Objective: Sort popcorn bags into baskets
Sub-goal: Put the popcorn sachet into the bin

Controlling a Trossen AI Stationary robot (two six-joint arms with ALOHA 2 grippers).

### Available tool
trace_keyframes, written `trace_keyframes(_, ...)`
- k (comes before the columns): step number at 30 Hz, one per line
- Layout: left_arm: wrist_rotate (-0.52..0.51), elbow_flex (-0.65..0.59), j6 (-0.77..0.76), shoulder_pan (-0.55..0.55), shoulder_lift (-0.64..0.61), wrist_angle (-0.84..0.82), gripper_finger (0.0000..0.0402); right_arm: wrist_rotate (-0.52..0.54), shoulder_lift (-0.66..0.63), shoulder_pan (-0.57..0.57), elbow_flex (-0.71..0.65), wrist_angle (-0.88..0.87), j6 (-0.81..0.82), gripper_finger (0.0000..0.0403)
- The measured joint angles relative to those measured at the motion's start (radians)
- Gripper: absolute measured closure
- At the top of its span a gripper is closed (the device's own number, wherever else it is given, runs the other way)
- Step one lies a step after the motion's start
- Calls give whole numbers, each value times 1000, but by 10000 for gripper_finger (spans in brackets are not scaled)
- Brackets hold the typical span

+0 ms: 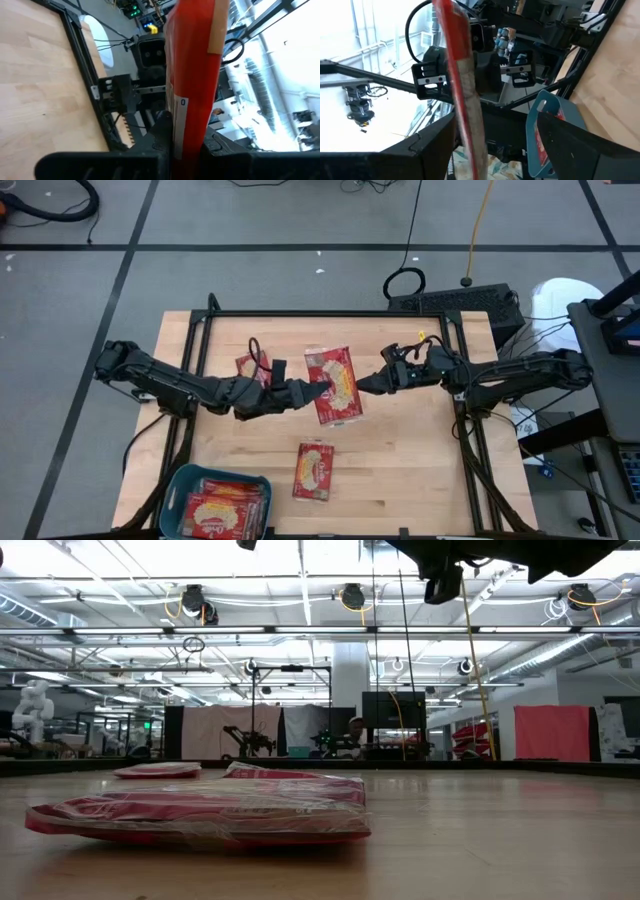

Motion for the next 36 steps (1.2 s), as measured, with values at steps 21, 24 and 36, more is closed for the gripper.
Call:
trace_keyframes(21,-15,0,-75,-13,-9,-70,366,77,10,53,-5,25,-37,131)
trace_keyframes(24,-15,0,-76,-2,-3,-71,366,85,24,61,-5,22,-49,133)
trace_keyframes(36,-15,0,-83,35,-2,-100,366,84,151,68,-6,215,-53,266)
